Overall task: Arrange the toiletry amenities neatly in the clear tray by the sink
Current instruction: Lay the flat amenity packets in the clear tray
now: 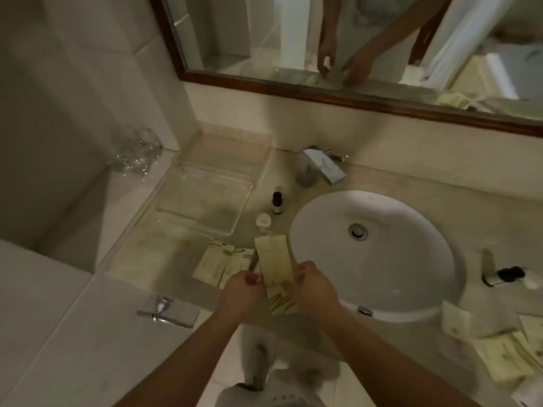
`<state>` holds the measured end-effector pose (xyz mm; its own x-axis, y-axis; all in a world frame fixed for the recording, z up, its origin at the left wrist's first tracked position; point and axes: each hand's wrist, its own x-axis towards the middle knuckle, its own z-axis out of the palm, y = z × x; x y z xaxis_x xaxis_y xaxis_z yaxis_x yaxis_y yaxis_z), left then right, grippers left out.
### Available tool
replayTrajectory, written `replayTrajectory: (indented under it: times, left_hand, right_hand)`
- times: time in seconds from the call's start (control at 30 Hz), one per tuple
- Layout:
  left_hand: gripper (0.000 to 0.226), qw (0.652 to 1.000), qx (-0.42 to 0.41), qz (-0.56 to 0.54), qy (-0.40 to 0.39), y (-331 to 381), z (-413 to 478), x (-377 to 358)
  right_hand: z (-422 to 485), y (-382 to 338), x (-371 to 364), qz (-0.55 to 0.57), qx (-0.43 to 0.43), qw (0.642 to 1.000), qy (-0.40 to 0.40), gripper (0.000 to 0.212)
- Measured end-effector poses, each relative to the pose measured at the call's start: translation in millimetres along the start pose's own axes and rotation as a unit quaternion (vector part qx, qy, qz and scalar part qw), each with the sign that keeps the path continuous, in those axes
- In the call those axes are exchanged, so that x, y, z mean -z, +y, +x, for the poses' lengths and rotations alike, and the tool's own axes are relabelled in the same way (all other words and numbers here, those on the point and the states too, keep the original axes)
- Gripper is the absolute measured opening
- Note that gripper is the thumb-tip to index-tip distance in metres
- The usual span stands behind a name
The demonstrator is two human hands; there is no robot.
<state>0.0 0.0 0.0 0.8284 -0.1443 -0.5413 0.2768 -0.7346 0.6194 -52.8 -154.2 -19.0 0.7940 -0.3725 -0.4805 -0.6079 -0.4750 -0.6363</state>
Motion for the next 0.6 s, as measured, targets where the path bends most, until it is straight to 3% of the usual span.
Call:
replayTrajectory:
  times: [0.13,0.23,0.37,0.47,0.6]
  left_hand:
    - [0.007,0.997,0.015,-0.068,-0.026,20,-8,-27]
    - [0.010,0.991,0.053,-0.125,-0.007,18,-2,-40]
    - [0.010,0.985,0.097,-0.144,-0.002,17,-1,-42]
    - [0.012,0.971,0.099,-0.217,-0.005,20,-12,-33]
    - [0.005,0.946,0.086,-0.312,-0.014,20,-18,-19]
  right_hand:
    - [10,-1,-11,-0.044,-0.010,0.999,-0.012,0.024]
    - [13,3,-18,0.005,-0.025,1.000,-0.013,0.014]
    - [10,5,-9,0.077,0.003,0.994,-0.073,0.018]
    - [2,6,6,0.099,0.036,0.992,-0.065,0.024]
    - [-5,-7,31,0.157,0.071,0.982,-0.075,0.010]
